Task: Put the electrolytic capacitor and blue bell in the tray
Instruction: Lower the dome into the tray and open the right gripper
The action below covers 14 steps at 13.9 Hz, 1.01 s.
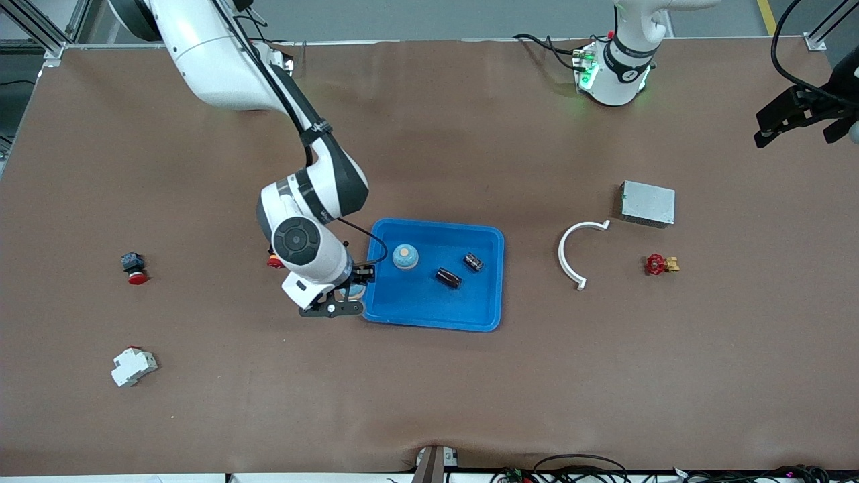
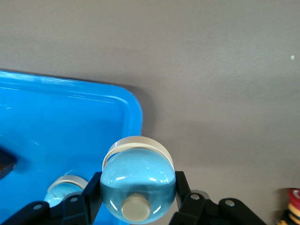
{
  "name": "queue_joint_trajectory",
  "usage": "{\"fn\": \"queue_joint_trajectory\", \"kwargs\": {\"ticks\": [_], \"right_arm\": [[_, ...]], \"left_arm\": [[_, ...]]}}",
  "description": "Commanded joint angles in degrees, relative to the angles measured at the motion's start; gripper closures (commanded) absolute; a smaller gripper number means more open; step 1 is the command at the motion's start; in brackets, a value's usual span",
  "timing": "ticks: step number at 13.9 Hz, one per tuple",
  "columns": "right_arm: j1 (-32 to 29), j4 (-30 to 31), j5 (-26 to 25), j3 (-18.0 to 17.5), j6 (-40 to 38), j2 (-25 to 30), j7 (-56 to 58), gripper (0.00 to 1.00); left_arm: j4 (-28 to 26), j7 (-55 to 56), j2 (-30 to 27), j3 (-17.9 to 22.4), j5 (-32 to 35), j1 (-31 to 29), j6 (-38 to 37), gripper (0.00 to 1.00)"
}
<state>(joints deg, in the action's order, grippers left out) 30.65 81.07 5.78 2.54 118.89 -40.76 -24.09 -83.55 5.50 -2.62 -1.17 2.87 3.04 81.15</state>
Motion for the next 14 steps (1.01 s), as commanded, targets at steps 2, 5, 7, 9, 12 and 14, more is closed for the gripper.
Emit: {"fn": "queue_joint_trajectory", "kwargs": {"ticks": [2, 5, 7, 9, 12, 14], "right_arm": [[2.7, -6.6, 1.0, 0.4, -0.4, -5.3, -4.3, 0.88], [2.9, -7.2, 1.5, 0.1, 2.4, -6.9, -4.7, 0.88], [2.9, -7.2, 1.8, -0.3, 4.2, -7.8, -4.7, 0.88], [3.3, -7.3, 1.8, -0.4, 5.5, -8.7, -4.7, 0.88], [3.5, -7.5, 1.8, -0.5, 6.3, -10.0, -4.7, 0.88], [4.1, -7.7, 1.8, -0.5, 6.9, -10.7, -4.7, 0.88]], "left_arm": [[-0.7, -0.2, -1.3, 0.1, -1.0, -0.1, -0.1, 0.00], [-0.7, -0.2, -1.3, 0.1, -1.0, -0.1, -0.1, 0.00], [-0.7, -0.2, -1.2, 0.1, -1.0, -0.1, -0.1, 0.00], [-0.6, -0.2, -1.2, 0.1, -1.0, -0.1, 0.0, 0.00], [-0.7, -0.2, -1.3, 0.1, -1.0, -0.1, -0.1, 0.00], [-0.7, -0.3, -1.3, 0.2, -1.0, -0.1, -0.1, 0.00]]}}
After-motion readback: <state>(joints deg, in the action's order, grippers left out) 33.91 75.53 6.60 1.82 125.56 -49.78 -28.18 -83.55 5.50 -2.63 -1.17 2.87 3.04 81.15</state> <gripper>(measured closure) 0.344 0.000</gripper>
